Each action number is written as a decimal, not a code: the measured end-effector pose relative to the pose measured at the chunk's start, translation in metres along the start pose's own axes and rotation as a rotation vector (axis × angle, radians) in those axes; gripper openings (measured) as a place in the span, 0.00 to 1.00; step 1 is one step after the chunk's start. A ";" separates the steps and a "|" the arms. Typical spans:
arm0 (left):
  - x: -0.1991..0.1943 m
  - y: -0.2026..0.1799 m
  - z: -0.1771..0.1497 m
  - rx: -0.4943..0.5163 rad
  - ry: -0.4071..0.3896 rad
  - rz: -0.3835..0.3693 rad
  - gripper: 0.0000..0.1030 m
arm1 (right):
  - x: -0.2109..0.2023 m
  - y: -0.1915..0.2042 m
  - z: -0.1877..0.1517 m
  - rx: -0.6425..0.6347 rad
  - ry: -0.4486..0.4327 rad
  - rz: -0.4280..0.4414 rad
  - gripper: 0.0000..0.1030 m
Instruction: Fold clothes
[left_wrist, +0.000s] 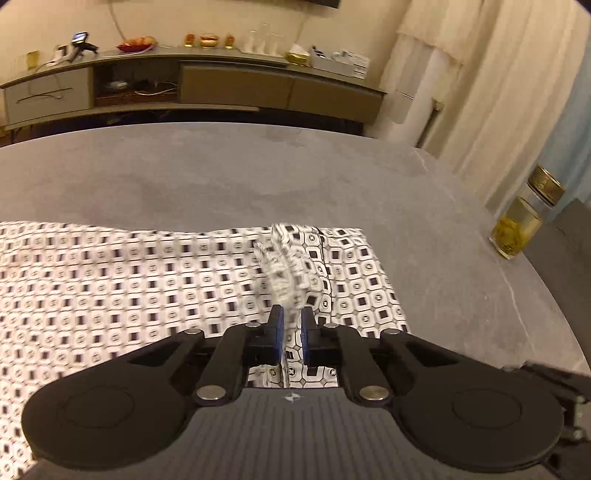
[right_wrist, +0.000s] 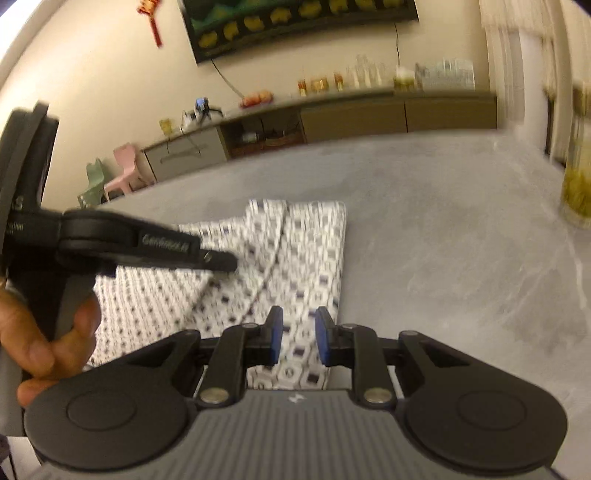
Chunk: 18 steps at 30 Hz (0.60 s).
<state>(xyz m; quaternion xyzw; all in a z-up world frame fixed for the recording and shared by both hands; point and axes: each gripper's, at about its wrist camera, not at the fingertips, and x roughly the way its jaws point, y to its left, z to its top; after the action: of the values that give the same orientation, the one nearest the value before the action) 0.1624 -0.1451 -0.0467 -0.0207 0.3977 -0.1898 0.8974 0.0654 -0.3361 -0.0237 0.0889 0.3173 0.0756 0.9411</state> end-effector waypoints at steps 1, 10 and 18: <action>0.003 -0.001 0.000 0.008 0.006 0.017 0.09 | 0.002 0.003 -0.001 -0.011 0.007 0.003 0.20; 0.016 0.003 -0.010 0.039 0.037 0.072 0.09 | 0.027 0.017 -0.013 -0.096 0.141 -0.029 0.15; 0.014 0.000 -0.011 0.065 0.036 0.082 0.09 | 0.013 0.031 -0.004 -0.133 0.060 0.012 0.19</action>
<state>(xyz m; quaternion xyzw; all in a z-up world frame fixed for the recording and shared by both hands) 0.1627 -0.1490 -0.0639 0.0282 0.4079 -0.1658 0.8974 0.0712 -0.3032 -0.0278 0.0258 0.3393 0.1047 0.9345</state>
